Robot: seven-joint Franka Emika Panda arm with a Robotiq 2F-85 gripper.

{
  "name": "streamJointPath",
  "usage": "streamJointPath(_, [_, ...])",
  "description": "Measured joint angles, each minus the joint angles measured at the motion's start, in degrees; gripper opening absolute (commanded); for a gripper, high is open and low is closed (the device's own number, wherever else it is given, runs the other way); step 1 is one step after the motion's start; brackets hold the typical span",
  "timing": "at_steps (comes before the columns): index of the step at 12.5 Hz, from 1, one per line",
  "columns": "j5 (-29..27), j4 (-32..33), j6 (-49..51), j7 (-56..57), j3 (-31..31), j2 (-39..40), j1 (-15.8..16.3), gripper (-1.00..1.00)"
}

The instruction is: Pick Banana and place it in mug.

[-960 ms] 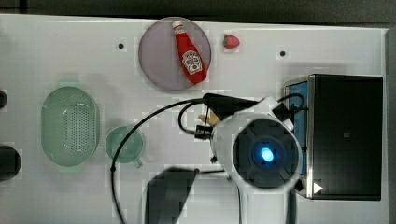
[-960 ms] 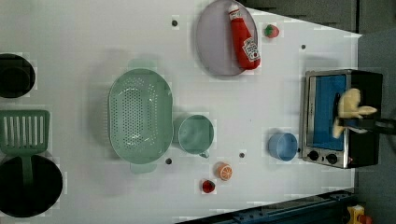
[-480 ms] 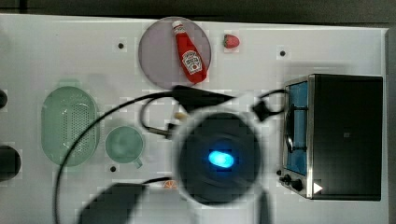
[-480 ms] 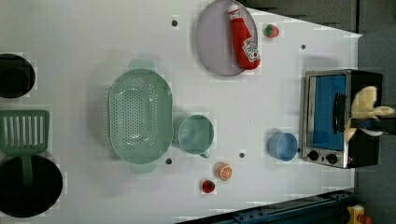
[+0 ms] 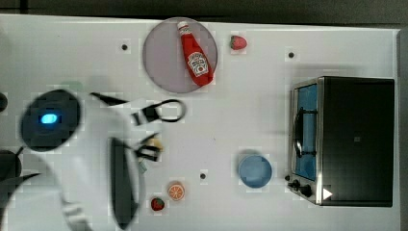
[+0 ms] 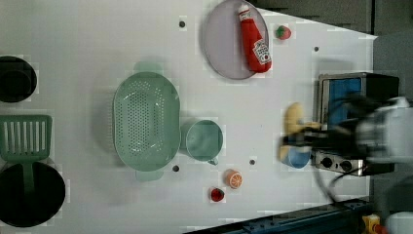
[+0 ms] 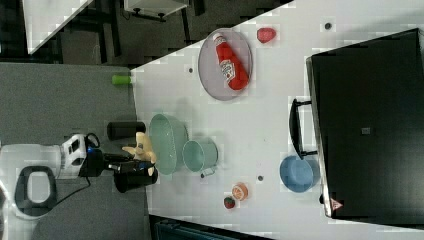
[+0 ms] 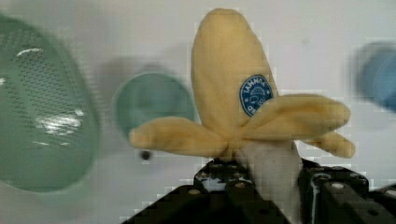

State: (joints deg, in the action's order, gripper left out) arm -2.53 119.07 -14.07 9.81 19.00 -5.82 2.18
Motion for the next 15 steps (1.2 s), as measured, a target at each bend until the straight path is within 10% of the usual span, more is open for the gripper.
streamJointPath(12, [-0.29, 16.79, -30.87, -17.37, 6.25, 15.16, 1.44, -0.34])
streamJointPath(15, [-0.45, 17.23, -37.36, -17.79, 5.99, 15.94, 0.90, 0.30])
